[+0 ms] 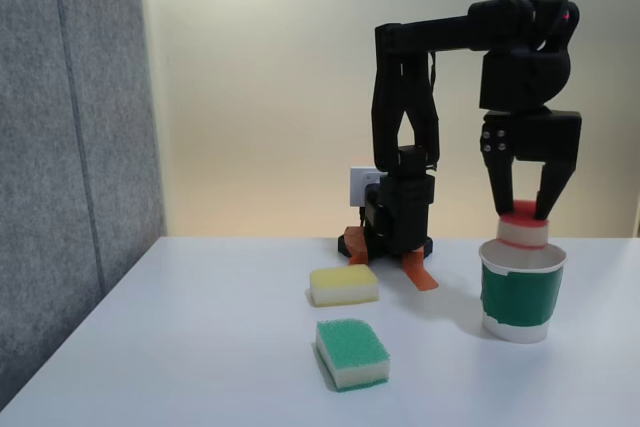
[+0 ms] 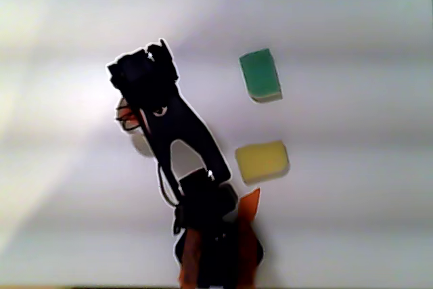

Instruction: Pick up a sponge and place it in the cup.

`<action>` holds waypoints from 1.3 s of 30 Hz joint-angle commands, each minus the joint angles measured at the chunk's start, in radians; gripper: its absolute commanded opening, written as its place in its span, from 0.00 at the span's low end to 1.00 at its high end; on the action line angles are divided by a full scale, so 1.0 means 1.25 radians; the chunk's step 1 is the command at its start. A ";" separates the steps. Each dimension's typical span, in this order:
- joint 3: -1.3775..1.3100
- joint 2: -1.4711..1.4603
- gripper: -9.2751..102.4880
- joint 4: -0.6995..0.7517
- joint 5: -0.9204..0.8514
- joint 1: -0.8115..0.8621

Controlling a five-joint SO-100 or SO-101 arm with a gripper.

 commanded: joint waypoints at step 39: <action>-0.112 -0.026 0.24 0.021 0.067 -0.025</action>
